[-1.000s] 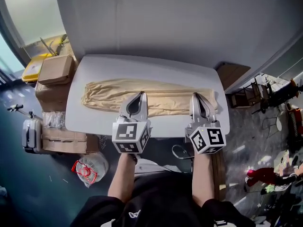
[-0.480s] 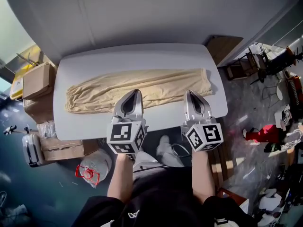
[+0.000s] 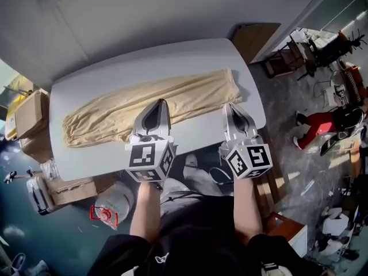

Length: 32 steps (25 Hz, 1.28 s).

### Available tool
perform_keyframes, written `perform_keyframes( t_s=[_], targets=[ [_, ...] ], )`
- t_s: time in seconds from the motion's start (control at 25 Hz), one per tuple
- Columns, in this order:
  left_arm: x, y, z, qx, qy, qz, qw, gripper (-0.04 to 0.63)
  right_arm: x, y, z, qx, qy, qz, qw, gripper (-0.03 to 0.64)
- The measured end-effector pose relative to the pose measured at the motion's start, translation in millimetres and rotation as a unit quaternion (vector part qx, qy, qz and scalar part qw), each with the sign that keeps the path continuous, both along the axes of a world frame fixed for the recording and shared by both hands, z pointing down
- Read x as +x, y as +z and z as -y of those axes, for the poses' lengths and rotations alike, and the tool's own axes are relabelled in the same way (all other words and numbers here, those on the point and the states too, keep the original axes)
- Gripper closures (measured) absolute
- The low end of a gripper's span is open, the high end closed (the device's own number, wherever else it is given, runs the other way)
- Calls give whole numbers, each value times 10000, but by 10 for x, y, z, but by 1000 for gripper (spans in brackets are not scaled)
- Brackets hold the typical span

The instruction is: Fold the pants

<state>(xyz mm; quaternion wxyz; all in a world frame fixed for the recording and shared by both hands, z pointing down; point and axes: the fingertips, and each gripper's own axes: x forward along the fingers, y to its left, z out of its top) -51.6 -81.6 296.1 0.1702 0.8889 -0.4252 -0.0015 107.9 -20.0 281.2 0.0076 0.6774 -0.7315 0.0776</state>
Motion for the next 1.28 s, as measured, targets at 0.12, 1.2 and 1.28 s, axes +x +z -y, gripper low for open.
perform_keyframes(
  t_s=[0.12, 1.2, 1.28],
  targets=[
    [219, 154, -31, -164, 135, 45, 9998, 591, 168, 152, -49, -142, 119, 80, 9998, 611],
    [1886, 1350, 255, -1136, 1172, 915, 9823, 577, 1678, 1513, 319, -1467, 710, 906, 9825, 426],
    [2041, 1449, 279, -1222, 1243, 1014, 9795, 577, 1813, 1601, 367, -1546, 716, 974, 9806, 420]
  ],
)
